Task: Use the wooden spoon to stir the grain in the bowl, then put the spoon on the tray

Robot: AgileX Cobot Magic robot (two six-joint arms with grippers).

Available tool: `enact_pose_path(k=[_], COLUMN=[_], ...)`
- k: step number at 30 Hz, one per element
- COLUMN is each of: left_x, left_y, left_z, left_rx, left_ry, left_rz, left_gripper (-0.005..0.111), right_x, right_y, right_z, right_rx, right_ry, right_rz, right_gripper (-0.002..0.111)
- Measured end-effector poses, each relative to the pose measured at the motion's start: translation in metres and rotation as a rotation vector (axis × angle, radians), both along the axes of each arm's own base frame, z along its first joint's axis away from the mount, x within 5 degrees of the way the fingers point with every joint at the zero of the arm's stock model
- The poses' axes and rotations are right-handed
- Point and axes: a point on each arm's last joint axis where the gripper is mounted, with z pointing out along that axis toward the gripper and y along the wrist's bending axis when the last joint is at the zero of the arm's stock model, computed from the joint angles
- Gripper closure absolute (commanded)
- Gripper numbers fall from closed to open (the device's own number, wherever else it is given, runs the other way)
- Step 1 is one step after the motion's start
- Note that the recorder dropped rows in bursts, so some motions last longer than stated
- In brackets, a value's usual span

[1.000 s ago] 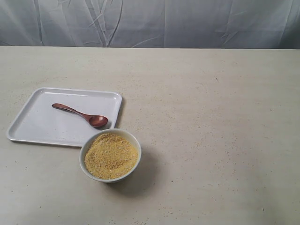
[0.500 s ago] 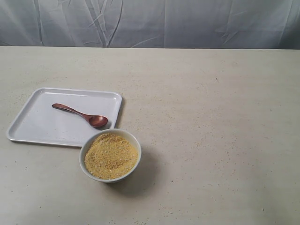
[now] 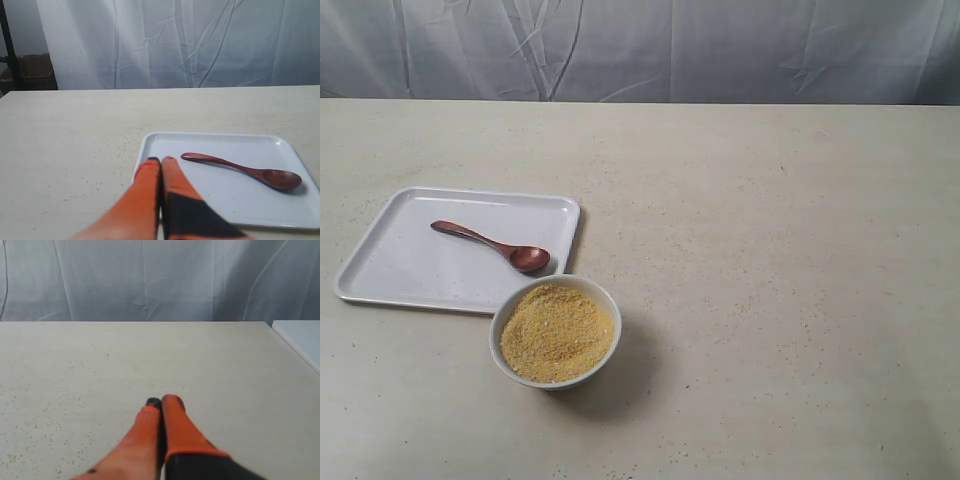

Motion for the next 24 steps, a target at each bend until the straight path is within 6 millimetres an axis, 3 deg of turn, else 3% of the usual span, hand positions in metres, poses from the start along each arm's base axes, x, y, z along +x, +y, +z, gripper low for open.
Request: enact_pose_path(k=[9, 19, 24], left_x=[0.000, 0.000, 0.000], left_y=[0.000, 0.000, 0.000], left_z=[0.000, 0.000, 0.000], left_rx=[0.000, 0.000, 0.000], left_ry=[0.000, 0.000, 0.000], left_rz=[0.000, 0.000, 0.000], left_gripper=[0.107, 0.107, 0.107], right_x=[0.005, 0.006, 0.007], right_y=[0.000, 0.003, 0.006], right_z=[-0.027, -0.029, -0.042], right_rx=[-0.004, 0.071, 0.153], right_ry=[0.064, 0.054, 0.080], right_rz=[0.002, 0.017, 0.027], right_gripper=[0.108, 0.108, 0.108])
